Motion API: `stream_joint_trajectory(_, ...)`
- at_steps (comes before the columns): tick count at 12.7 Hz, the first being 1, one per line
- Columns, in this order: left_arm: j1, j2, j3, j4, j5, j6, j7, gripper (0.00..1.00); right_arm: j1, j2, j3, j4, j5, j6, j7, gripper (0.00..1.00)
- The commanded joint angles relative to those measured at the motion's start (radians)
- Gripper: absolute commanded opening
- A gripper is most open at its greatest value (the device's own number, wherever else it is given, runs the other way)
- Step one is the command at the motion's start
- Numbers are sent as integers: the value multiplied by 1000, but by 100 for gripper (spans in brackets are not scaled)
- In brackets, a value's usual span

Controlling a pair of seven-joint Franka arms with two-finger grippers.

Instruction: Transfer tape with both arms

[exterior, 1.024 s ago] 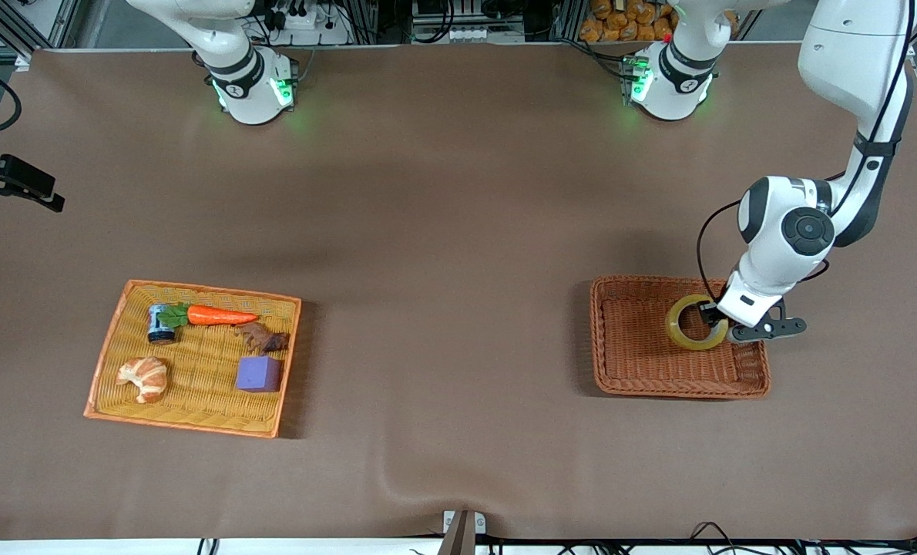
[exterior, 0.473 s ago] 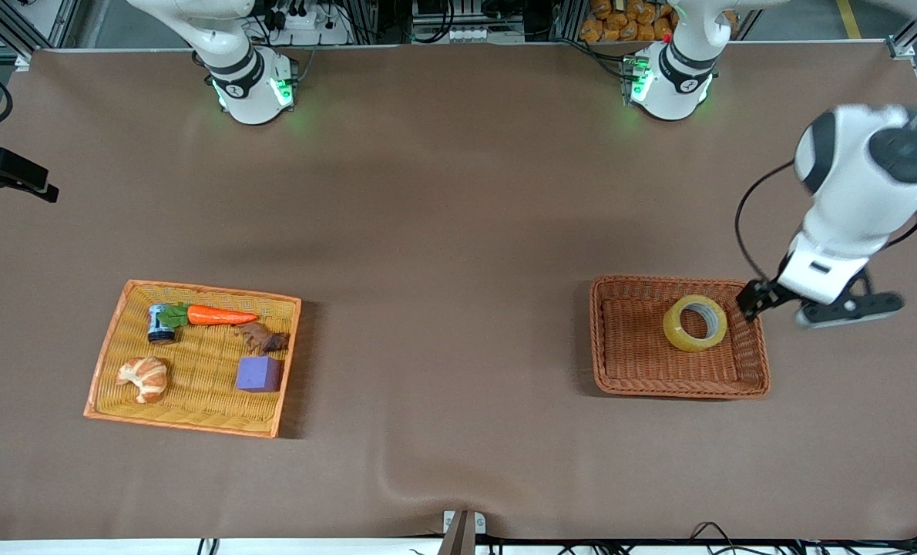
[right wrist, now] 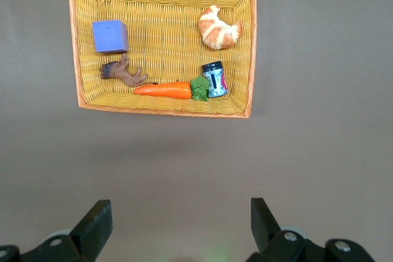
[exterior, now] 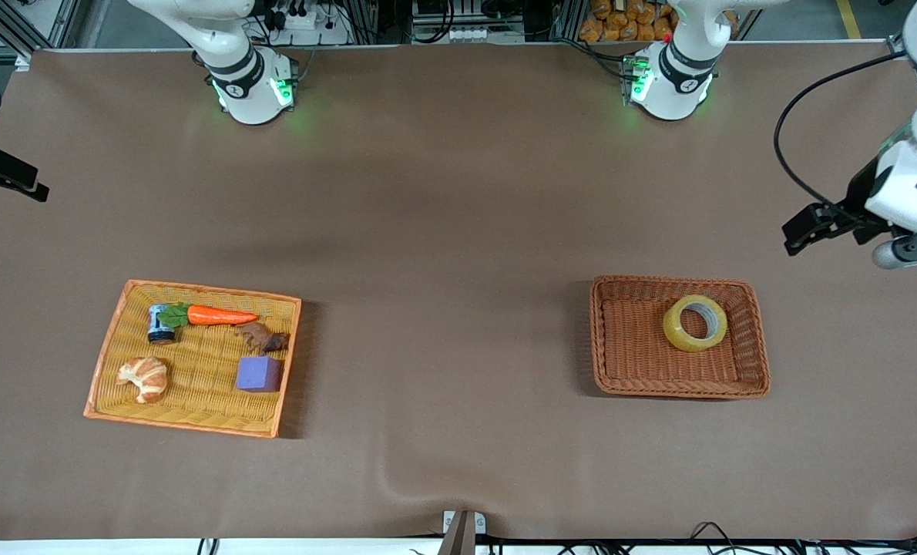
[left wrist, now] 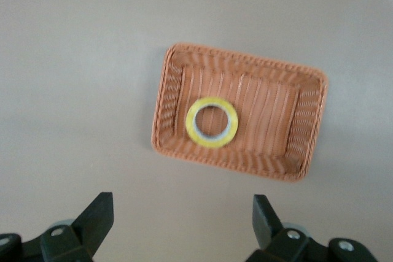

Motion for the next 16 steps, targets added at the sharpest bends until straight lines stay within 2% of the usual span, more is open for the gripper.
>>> stream_joint_trajectory(1,49,26,-1,77,-47,-102,85,100,-12,-9,16,3,-9,-10,15,100)
stream_joint_trajectory(4,63,-12,16,62,-65,-113,164,100,-17,-11,16,4,-3,-12,15,100)
stream_joint_trajectory(5,25,-41,31,42,-64,-122,165,100,-15,-11,18,4,-3,-13,15,100)
stream_joint_trajectory(7,-59,-87,111,-17,-86,-136,162,100,-15,-9,18,4,-3,-12,15,100)
stream_joint_trajectory(10,-59,-84,113,-16,-117,-217,155,100,-17,-11,16,4,-6,-13,15,100)
stream_joint_trajectory(16,-64,-103,104,-21,-96,-193,60,100,-25,-9,16,12,2,-9,15,100)
